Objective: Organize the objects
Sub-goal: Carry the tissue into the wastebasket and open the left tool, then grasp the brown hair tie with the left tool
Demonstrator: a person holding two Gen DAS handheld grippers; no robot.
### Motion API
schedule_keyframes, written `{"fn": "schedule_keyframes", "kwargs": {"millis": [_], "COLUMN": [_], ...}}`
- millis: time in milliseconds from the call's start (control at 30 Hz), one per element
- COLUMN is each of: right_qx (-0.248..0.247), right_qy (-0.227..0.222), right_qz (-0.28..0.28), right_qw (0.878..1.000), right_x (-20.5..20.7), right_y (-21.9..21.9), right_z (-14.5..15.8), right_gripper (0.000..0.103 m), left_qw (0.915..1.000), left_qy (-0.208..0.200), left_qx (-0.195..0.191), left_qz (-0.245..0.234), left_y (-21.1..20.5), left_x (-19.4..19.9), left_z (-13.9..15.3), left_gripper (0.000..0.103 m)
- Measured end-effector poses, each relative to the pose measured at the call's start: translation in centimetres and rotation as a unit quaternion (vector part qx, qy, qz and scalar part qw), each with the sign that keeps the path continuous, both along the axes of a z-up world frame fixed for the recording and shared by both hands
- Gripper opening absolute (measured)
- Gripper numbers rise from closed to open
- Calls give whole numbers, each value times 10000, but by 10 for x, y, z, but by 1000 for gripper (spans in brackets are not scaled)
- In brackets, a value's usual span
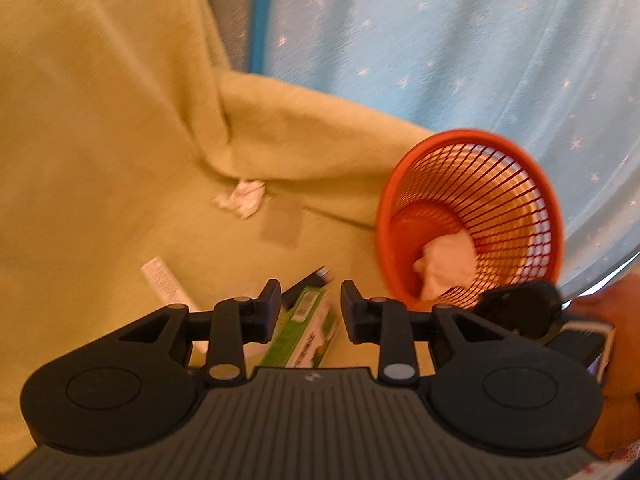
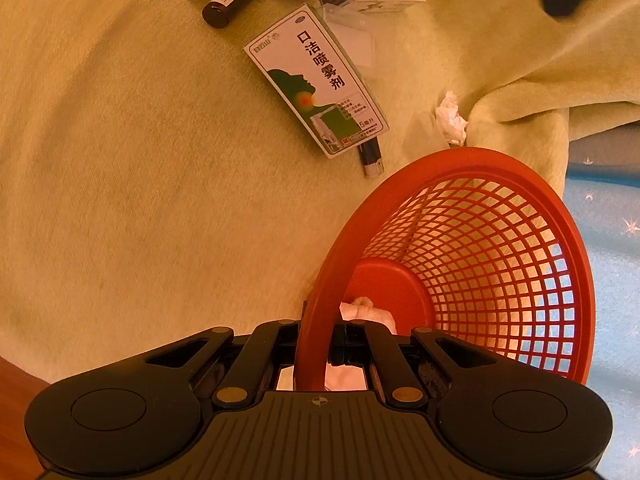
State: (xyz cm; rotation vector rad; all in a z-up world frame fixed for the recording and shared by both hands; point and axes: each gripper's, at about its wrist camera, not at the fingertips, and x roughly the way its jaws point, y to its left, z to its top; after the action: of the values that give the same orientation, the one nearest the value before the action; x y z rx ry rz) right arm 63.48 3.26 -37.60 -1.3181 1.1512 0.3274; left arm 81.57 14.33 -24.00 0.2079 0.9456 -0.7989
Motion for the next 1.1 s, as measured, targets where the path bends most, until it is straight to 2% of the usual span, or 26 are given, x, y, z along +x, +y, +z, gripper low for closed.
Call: {"fn": "schedule_keyframes", "kwargs": {"millis": [167, 467, 733, 933, 1100], "right_qx": [27, 33, 31, 39, 67], "right_qy": [-2, -7, -5, -12, -20], "right_qz": [-38, -29, -30, -15, -3], "right_qw": [10000, 10000, 10000, 10000, 10000], "right_x": [1, 2, 2, 1, 0], "right_y": [-1, -3, -3, -3, -4], "right_z": [0, 0, 0, 1, 1], "right_gripper": [1, 1, 1, 1, 1], "left_qw": [9996, 9970, 9943, 9902, 9895], "left_qy": [42, 201, 273, 218, 199], "left_qx": [249, 622, 854, 1075, 1165], "left_qz": [159, 404, 582, 860, 835], "left_y": [21, 42, 49, 51, 47], "left_x": [0, -7, -8, 1, 14], "left_z": [-15, -39, -68, -92, -112], "left_gripper": [32, 34, 41, 41, 41]}}
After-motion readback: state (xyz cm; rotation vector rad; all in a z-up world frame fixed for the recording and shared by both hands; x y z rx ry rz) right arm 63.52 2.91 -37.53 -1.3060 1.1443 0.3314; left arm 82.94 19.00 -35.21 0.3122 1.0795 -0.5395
